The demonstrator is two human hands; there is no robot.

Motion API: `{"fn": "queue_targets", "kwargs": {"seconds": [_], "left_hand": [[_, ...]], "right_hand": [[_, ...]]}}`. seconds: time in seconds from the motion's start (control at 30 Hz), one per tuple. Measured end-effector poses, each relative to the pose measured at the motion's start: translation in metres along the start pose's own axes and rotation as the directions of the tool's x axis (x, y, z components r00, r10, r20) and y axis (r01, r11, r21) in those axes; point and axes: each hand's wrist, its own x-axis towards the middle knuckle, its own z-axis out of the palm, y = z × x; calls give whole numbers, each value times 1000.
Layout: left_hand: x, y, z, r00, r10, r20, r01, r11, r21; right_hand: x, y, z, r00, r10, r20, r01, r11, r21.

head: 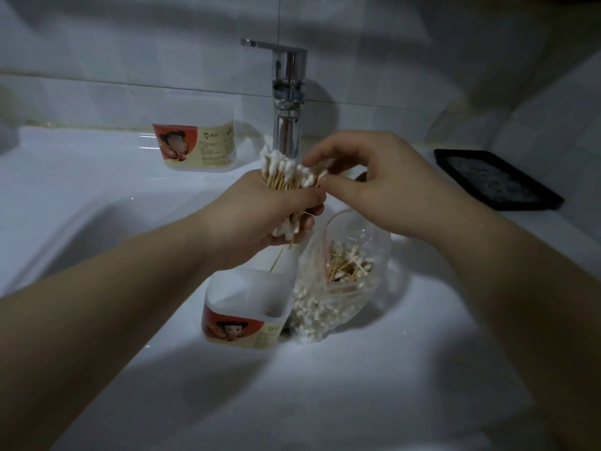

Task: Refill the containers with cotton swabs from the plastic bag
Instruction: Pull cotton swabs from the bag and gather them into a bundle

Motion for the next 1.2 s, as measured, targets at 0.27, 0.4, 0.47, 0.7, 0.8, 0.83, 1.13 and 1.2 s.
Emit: {"fn": "queue_targets", "kwargs": {"seconds": [0.27, 0.4, 0.47, 0.7, 0.8, 0.83, 1.13, 1.2], "left_hand": [[1, -3, -1, 999, -14, 38, 11, 996, 91], [2, -4, -1, 998, -31, 53, 27, 996, 87], [2, -5, -2, 998, -43, 51, 39, 997, 71], [2, -4, -2, 997, -71, 41, 70, 997, 8], [2, -3, -1, 996, -85, 0, 85, 996, -12], [3, -4, -2, 995, -95, -34, 95, 995, -16], [7, -6, -2, 983, -115, -143, 118, 993, 17], [6, -6, -1, 984, -110, -140, 114, 993, 25]], "right_hand": [[1, 4, 2, 998, -49, -32, 45, 992, -120], [4, 4, 7, 990, -117, -83, 98, 974, -203], [4, 4, 10, 981, -165, -103, 137, 962, -238], [4, 3, 12, 980, -170, -100, 141, 958, -248], [4, 2, 7, 988, -115, -100, 92, 973, -212], [3, 2, 4, 990, -98, -104, 75, 976, -203], [4, 22, -30, 982, 175, -69, -188, 938, -292], [3, 20, -33, 983, 175, -58, -184, 952, -246]]}}
